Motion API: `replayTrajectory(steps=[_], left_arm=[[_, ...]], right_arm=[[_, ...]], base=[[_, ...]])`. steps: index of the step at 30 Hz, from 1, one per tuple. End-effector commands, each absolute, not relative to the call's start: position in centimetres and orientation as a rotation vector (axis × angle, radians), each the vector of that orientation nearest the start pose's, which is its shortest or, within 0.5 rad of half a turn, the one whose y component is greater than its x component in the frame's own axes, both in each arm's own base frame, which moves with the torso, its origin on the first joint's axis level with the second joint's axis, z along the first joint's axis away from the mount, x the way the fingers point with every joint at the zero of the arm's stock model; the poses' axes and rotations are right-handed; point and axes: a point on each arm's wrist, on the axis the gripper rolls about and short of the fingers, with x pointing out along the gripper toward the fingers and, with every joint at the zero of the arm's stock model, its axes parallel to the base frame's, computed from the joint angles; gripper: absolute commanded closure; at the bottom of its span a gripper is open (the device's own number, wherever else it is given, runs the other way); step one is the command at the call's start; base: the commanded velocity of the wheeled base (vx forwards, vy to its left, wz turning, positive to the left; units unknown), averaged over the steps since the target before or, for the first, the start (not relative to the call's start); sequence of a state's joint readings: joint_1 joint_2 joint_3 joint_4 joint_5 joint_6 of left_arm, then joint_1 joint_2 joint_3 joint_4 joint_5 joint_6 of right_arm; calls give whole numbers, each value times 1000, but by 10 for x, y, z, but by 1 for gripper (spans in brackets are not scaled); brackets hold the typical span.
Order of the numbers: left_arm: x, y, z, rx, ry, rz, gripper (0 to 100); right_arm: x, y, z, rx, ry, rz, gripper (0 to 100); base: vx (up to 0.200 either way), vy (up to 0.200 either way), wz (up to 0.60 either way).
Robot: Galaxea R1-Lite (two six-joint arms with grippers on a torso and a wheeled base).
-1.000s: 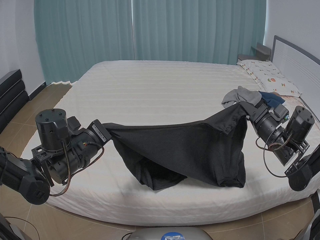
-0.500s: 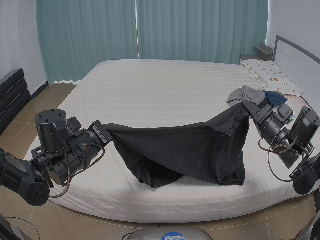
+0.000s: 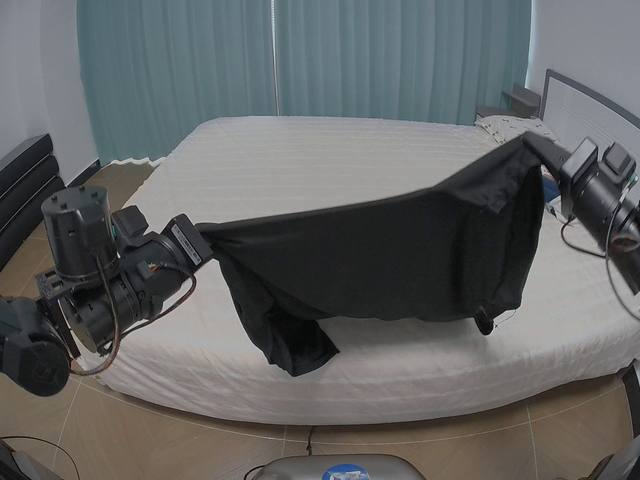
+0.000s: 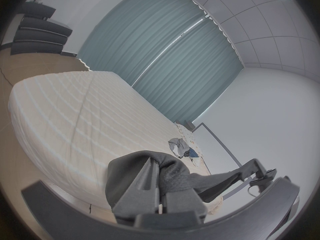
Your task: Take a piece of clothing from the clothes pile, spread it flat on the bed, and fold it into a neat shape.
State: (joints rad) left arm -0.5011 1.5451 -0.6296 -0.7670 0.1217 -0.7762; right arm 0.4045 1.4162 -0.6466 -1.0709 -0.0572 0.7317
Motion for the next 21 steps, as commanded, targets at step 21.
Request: replayTrajectory(steps=[21], left_arm=[[349, -127, 236, -744, 360, -121, 100]], right_arm=[[348, 56, 322, 744, -175, 126, 100]], base=[[76, 0, 0]])
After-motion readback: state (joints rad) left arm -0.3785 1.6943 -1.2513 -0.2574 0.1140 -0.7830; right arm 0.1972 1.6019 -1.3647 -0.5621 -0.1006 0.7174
